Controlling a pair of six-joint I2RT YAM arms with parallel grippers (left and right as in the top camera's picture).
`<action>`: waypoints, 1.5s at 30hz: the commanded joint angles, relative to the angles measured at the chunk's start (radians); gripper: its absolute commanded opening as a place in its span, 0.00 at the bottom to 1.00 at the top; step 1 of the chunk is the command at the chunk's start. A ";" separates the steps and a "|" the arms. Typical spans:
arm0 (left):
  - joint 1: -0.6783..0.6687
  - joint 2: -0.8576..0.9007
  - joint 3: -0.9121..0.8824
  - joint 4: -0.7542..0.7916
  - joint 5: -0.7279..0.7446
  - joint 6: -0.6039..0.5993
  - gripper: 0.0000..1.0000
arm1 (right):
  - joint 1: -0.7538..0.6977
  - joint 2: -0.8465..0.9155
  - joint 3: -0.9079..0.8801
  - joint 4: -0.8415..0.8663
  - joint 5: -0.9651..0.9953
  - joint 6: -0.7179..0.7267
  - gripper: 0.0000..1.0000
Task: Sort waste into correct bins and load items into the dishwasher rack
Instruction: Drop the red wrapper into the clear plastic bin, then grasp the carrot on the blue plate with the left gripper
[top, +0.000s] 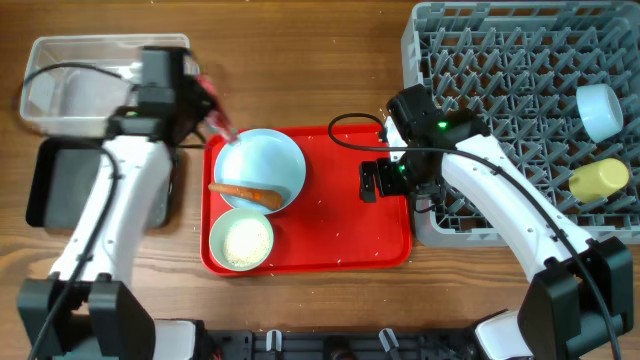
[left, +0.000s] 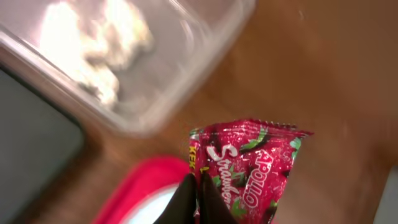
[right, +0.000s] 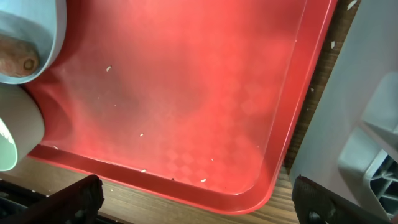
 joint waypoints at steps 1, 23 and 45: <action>0.153 0.000 0.001 0.119 -0.022 0.022 0.04 | 0.003 0.008 -0.003 0.000 0.010 0.011 1.00; 0.241 0.062 0.028 0.052 0.328 0.201 0.45 | 0.003 0.008 -0.003 0.015 0.010 0.011 1.00; -0.146 0.056 -0.198 -0.279 0.214 -0.171 0.75 | 0.003 0.008 -0.003 0.003 0.010 -0.016 1.00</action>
